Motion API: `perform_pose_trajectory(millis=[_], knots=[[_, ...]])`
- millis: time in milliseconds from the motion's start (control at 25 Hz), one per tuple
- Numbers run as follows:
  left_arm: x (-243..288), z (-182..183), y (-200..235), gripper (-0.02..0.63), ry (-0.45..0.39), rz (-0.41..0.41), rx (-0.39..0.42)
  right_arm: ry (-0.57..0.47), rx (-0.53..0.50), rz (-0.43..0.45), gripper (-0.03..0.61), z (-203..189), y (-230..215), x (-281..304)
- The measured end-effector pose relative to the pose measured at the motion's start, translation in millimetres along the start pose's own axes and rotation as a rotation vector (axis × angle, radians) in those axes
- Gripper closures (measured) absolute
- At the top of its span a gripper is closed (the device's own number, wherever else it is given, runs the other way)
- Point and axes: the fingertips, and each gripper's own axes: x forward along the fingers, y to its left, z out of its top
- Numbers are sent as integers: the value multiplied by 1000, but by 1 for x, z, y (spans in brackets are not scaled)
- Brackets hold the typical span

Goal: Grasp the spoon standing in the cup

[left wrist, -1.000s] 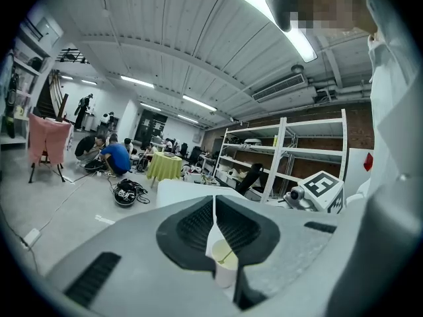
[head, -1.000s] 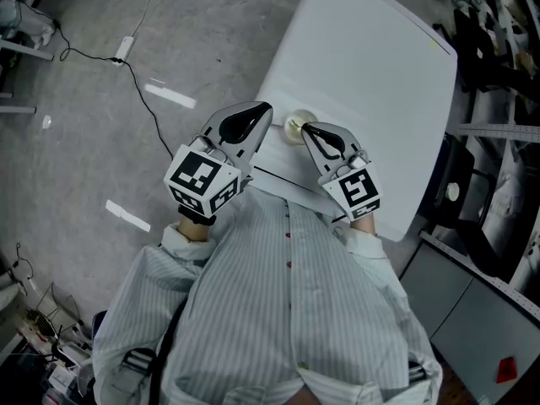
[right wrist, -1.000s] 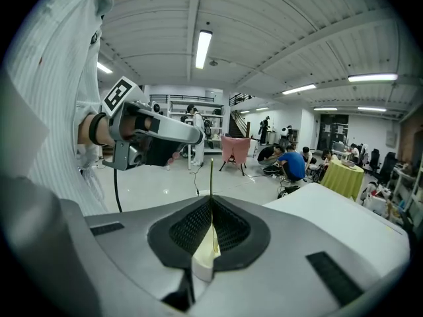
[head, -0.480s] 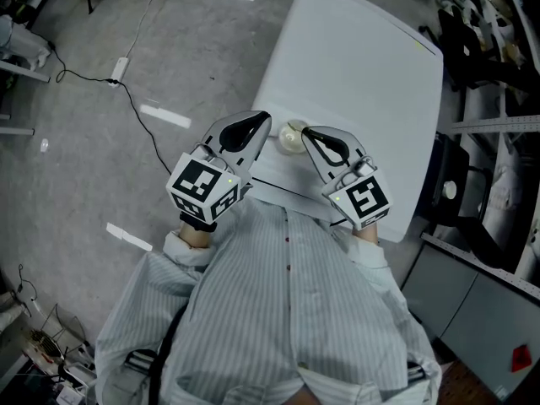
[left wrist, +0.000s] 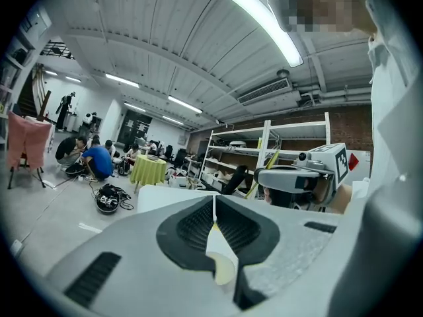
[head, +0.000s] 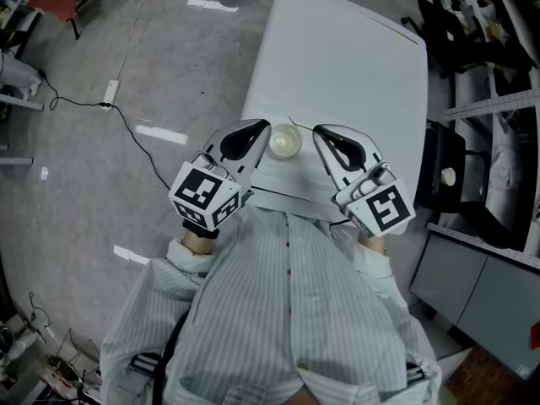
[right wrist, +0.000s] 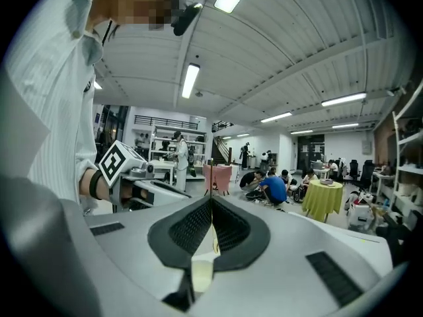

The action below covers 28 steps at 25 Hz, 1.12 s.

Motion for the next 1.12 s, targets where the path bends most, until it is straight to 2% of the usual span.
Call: perform_pose_trajectory(millis=[200, 680, 1120], knots=[[5, 1, -11, 595, -2, -29, 3, -20, 5, -59, 567, 6, -11, -21], [21, -1, -37, 595, 8, -97, 19, 0, 25, -224, 567, -7, -42, -81], [26, -2, -52, 595, 17, -118, 39, 11, 22, -234, 567, -19, -41, -100]])
